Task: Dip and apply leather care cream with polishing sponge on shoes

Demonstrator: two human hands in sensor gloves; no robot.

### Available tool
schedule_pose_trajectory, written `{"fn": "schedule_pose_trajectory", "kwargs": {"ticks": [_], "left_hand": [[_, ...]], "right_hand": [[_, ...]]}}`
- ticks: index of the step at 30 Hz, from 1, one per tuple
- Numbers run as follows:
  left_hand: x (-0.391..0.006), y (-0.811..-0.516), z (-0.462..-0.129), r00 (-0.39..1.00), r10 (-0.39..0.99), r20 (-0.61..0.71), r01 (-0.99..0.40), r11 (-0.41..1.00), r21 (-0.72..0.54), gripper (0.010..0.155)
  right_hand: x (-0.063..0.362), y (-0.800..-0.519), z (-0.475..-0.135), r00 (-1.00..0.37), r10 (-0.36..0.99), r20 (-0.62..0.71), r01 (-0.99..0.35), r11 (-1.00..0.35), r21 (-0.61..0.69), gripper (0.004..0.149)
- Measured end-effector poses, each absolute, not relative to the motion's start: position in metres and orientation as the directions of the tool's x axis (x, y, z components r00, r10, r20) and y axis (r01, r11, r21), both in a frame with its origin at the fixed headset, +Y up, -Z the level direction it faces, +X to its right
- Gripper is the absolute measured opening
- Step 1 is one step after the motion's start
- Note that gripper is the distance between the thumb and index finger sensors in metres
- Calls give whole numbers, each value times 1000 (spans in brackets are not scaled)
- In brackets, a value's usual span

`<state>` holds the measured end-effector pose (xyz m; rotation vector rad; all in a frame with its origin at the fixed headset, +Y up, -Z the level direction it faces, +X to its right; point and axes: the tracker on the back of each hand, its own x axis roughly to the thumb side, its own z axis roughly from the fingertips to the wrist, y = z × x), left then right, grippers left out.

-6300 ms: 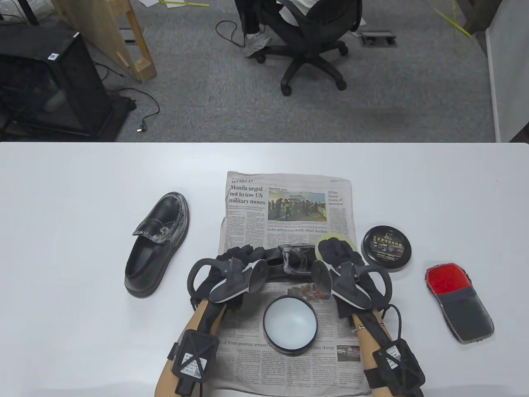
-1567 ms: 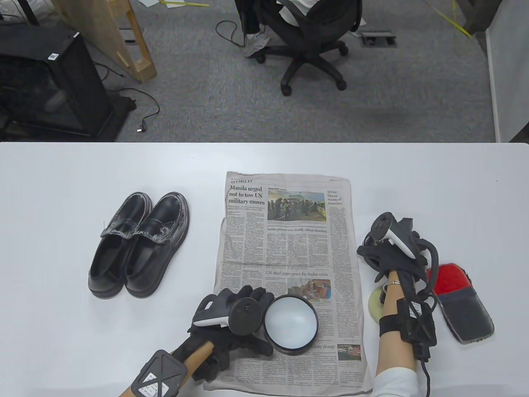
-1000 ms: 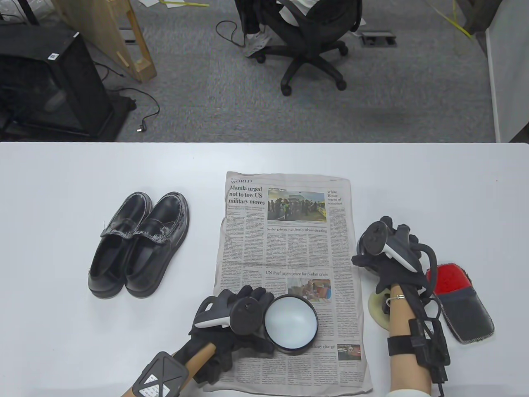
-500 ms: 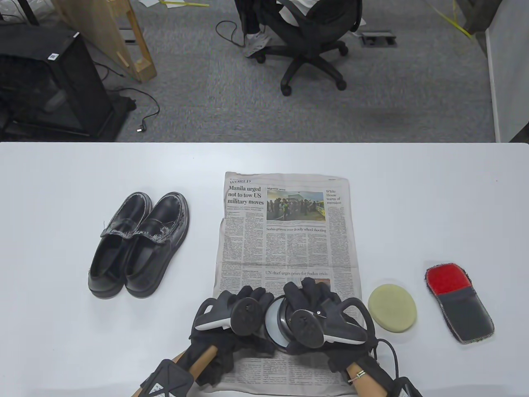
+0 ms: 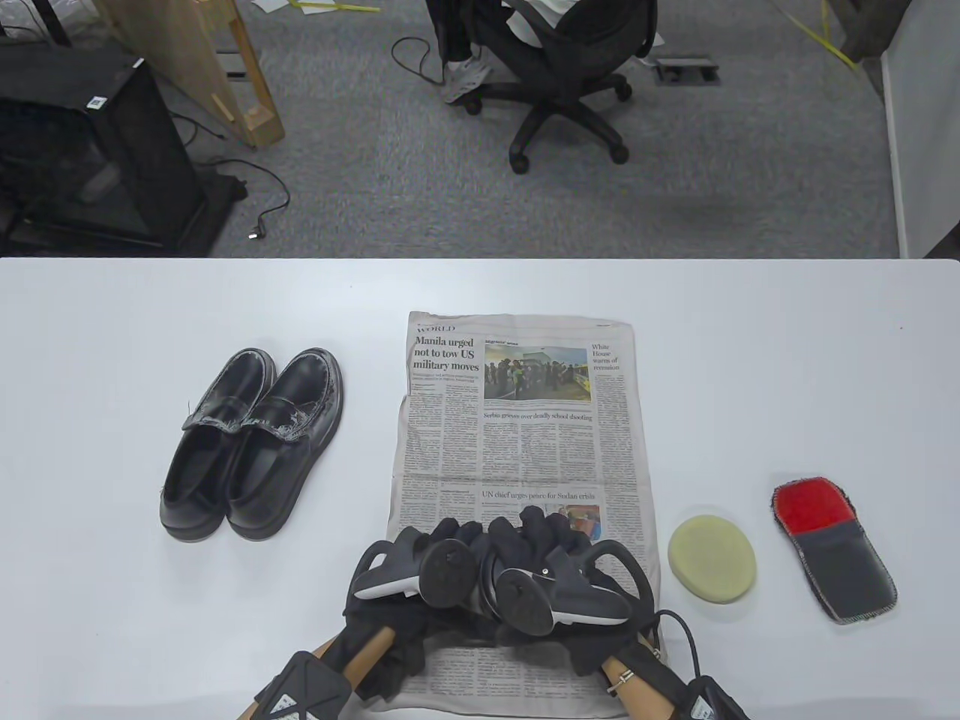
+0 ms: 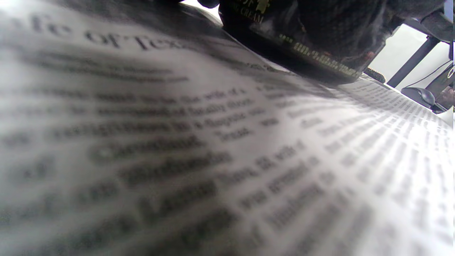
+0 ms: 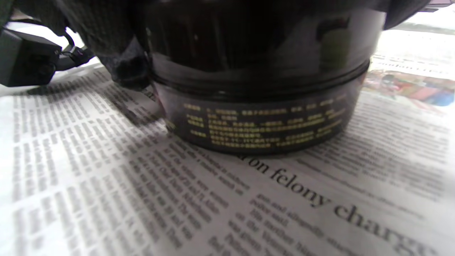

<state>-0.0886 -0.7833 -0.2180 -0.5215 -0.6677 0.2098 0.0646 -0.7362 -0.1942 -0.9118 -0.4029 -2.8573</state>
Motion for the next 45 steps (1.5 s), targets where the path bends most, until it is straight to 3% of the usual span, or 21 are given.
{"fn": "schedule_pose_trajectory", "kwargs": {"ticks": [7, 12, 20, 23, 25, 30, 34, 36, 39, 42, 45], "left_hand": [[-88, -784, -218, 771, 347, 533, -20, 851, -525, 108], [-88, -784, -218, 771, 347, 533, -19, 851, -525, 108], [-89, -785, -218, 771, 349, 533, -20, 849, -528, 108], [-89, -785, -218, 773, 345, 533, -17, 850, -526, 107], [-89, -785, -219, 773, 347, 530, -20, 849, -527, 107], [-89, -785, -218, 775, 343, 531, -15, 850, -527, 107], [-89, -785, -218, 775, 339, 533, -9, 849, -528, 105], [-89, -785, -218, 774, 340, 534, -7, 848, -529, 104], [-88, -786, -218, 774, 340, 534, -7, 848, -530, 104], [-88, -786, -218, 775, 338, 535, -5, 849, -529, 104], [-87, -786, -218, 776, 338, 532, -8, 849, -529, 104]], "right_hand": [[65, -737, -192, -840, -67, 539, 195, -963, 184, 118], [63, -734, -187, -849, -180, 496, 293, -943, 159, 112], [78, -733, -184, -814, 80, 575, 93, -960, 264, 101], [73, -745, -185, -819, 57, 571, 161, -932, 325, 99], [71, -745, -183, -833, -8, 553, 166, -957, 237, 100], [62, -748, -179, -847, -108, 521, 236, -954, 186, 103], [64, -736, -179, -879, -65, 472, 193, -954, 228, 103], [71, -726, -180, -891, 29, 453, 102, -959, 263, 103], [80, -719, -179, -851, 126, 509, 52, -946, 321, 99], [82, -722, -178, -851, 63, 521, 119, -944, 308, 92], [79, -723, -180, -862, -55, 503, 177, -964, 199, 100]]}}
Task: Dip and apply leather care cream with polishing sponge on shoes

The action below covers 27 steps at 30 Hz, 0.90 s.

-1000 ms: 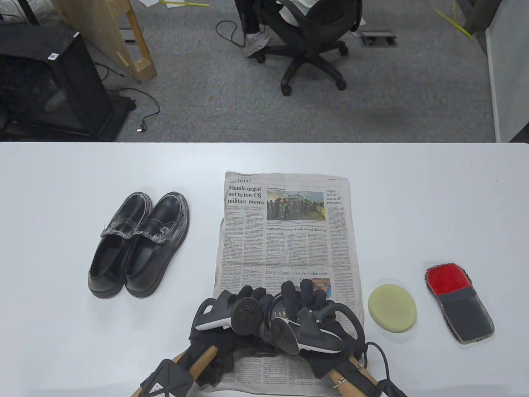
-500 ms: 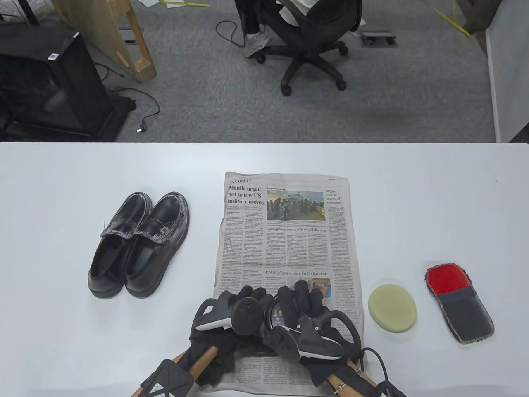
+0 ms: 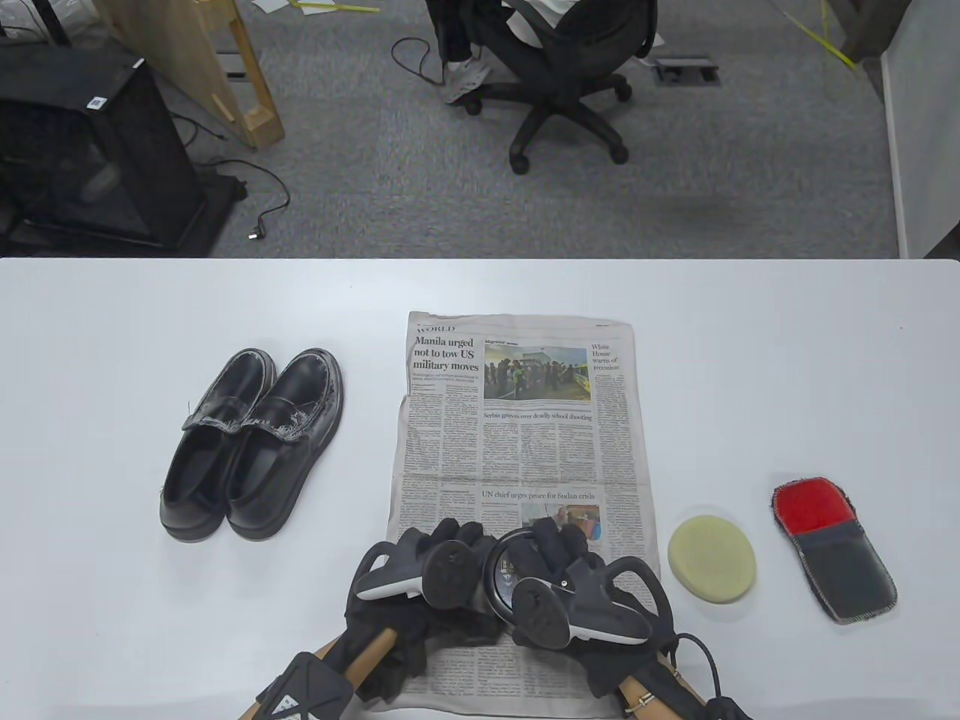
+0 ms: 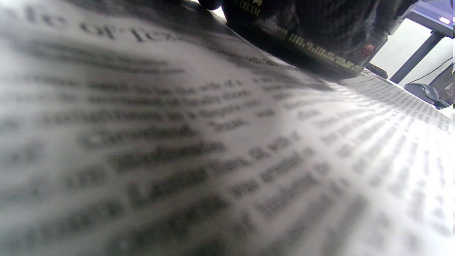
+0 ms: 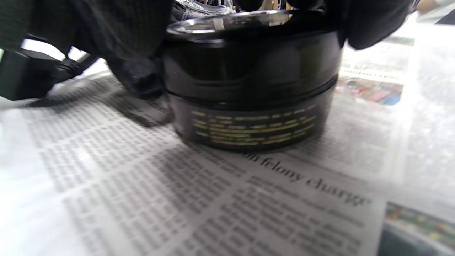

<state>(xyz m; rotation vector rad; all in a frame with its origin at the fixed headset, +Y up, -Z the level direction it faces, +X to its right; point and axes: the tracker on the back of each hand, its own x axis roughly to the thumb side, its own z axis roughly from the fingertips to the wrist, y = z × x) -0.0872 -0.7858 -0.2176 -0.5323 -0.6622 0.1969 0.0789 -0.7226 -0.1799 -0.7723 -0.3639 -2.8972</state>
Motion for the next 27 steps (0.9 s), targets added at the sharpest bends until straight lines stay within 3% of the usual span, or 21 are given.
{"fn": "schedule_pose_trajectory", "kwargs": {"ticks": [3, 7, 10, 14, 18, 27], "left_hand": [[-87, -786, -217, 777, 333, 534, -3, 851, -526, 105], [-86, -786, -217, 777, 333, 535, -2, 850, -526, 105], [-87, -786, -217, 776, 336, 533, -5, 849, -528, 105], [-87, -787, -217, 778, 338, 530, -7, 848, -530, 105], [-87, -787, -217, 781, 336, 526, -10, 849, -528, 105], [-88, -787, -218, 781, 343, 522, -15, 846, -533, 105]], "right_hand": [[77, -728, -180, -858, -111, 502, 218, -963, 159, 105], [75, -742, -183, -850, -19, 526, 183, -948, 261, 115], [73, -747, -185, -856, -13, 516, 170, -952, 256, 121], [75, -752, -183, -859, 47, 509, 92, -965, 245, 119], [75, -756, -181, -853, 14, 521, 98, -978, 186, 114], [77, -756, -184, -851, 42, 524, 89, -971, 223, 113]]}}
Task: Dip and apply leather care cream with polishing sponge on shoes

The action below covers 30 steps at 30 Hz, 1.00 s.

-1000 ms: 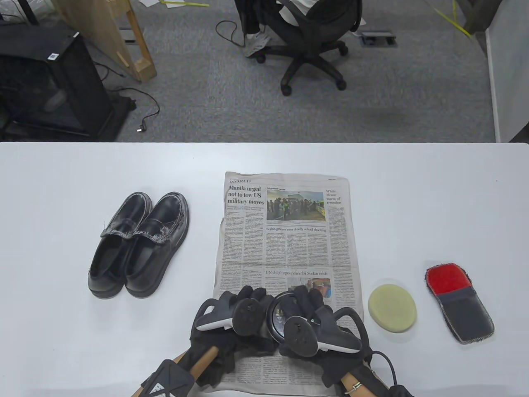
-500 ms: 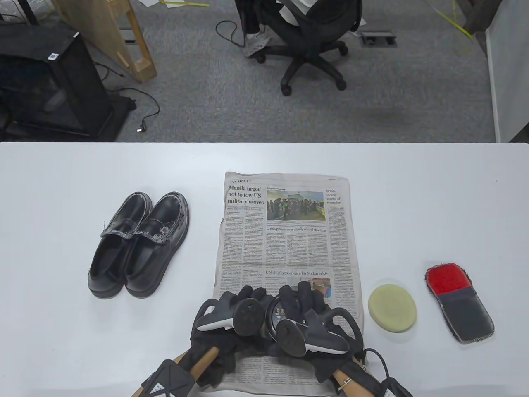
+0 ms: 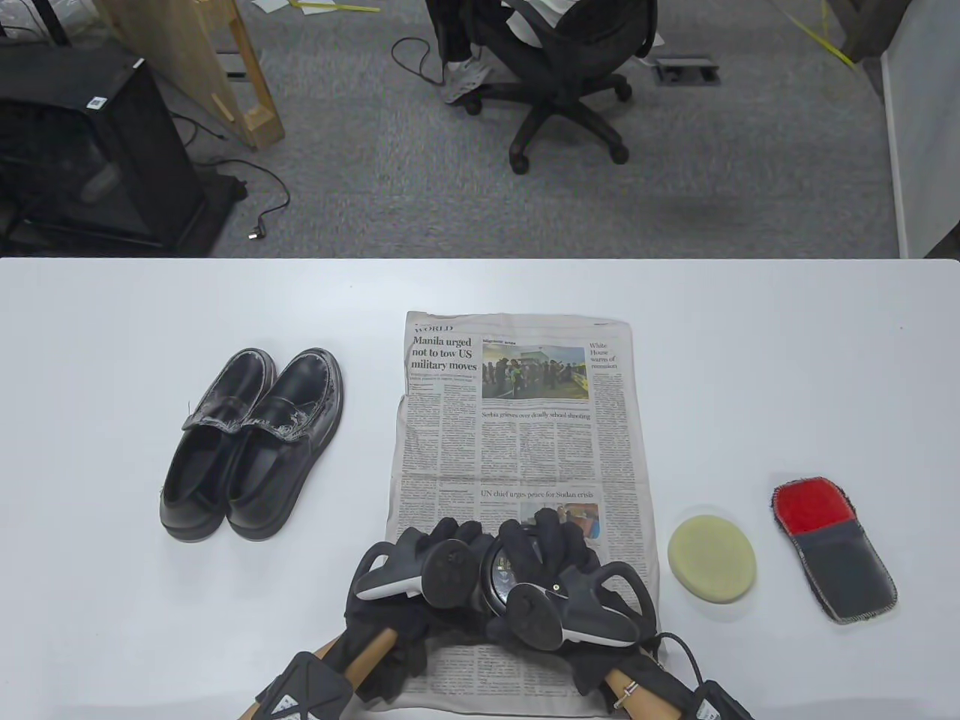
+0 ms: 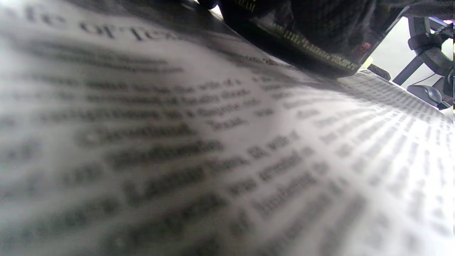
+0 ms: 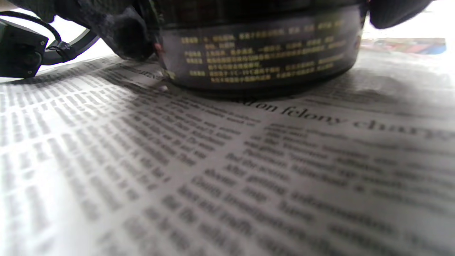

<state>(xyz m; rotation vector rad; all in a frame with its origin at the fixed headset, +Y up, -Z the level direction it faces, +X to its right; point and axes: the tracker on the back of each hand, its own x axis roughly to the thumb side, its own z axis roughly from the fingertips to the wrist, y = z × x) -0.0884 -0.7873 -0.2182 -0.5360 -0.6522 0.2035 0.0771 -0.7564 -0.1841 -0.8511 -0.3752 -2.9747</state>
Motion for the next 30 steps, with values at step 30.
{"fn": "schedule_pose_trajectory", "kwargs": {"ticks": [30], "left_hand": [[-88, -788, -219, 785, 329, 525, 3, 846, -534, 105]], "right_hand": [[81, -727, -198, -818, 90, 568, 43, -975, 216, 122]]}}
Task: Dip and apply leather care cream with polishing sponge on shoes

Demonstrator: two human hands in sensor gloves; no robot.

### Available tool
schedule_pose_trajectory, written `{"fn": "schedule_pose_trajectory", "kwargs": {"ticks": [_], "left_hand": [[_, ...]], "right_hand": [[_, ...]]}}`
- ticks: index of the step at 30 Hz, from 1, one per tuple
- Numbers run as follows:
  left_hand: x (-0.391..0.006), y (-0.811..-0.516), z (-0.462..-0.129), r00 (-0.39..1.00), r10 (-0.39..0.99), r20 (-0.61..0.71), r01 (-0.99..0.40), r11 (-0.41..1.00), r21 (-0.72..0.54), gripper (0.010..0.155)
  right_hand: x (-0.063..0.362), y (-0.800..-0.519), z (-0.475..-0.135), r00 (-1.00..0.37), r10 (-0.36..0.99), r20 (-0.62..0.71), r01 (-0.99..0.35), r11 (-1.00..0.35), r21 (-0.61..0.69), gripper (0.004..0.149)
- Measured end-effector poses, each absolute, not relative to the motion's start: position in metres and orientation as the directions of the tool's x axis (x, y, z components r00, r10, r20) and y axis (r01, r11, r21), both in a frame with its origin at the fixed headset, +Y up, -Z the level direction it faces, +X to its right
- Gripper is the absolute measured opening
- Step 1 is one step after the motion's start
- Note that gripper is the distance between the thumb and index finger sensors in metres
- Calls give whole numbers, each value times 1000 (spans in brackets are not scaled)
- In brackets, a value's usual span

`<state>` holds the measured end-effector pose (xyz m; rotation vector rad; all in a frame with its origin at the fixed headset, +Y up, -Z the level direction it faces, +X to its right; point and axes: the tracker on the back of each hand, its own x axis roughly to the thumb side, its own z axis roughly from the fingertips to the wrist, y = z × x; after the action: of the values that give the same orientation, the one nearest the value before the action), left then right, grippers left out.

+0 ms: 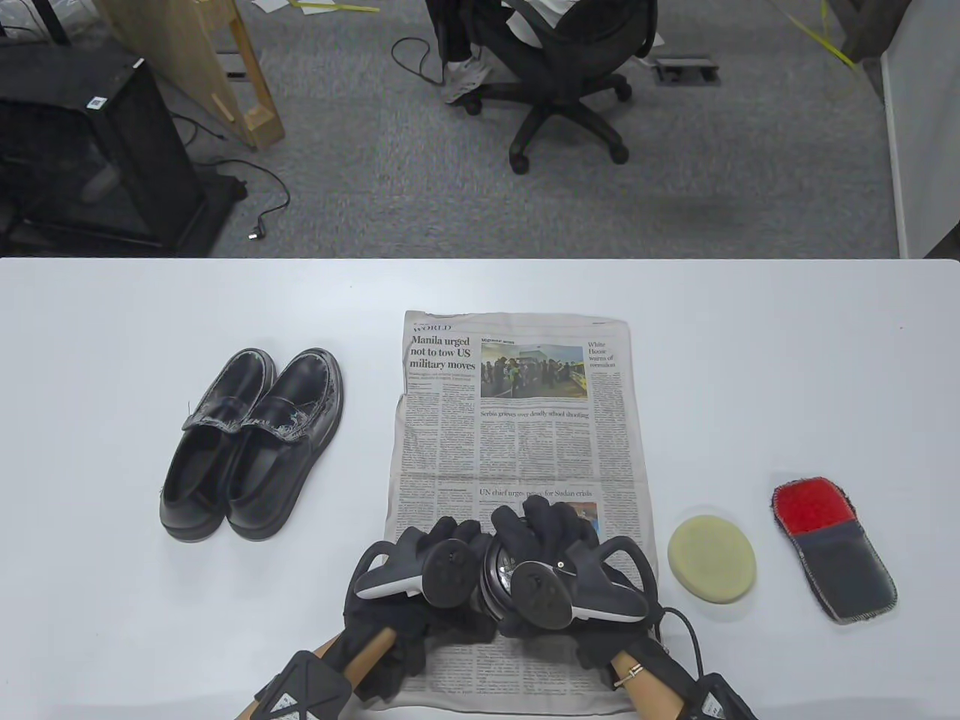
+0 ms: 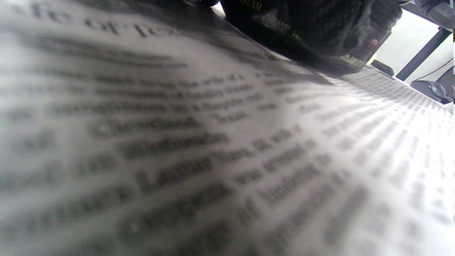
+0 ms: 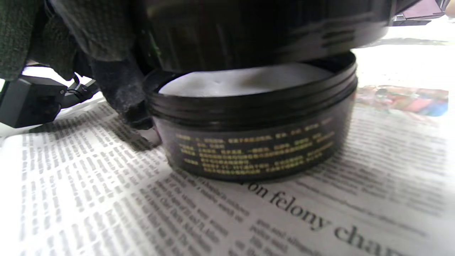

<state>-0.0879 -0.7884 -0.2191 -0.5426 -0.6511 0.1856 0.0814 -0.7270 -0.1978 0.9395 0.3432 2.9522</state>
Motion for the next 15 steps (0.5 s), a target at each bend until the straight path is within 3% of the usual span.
{"fn": "schedule_pose_trajectory", "kwargs": {"ticks": [15], "left_hand": [[-88, -789, -219, 785, 327, 526, 4, 846, -533, 105]], "right_hand": [[67, -741, -192, -835, -7, 550, 127, -975, 181, 118]]}}
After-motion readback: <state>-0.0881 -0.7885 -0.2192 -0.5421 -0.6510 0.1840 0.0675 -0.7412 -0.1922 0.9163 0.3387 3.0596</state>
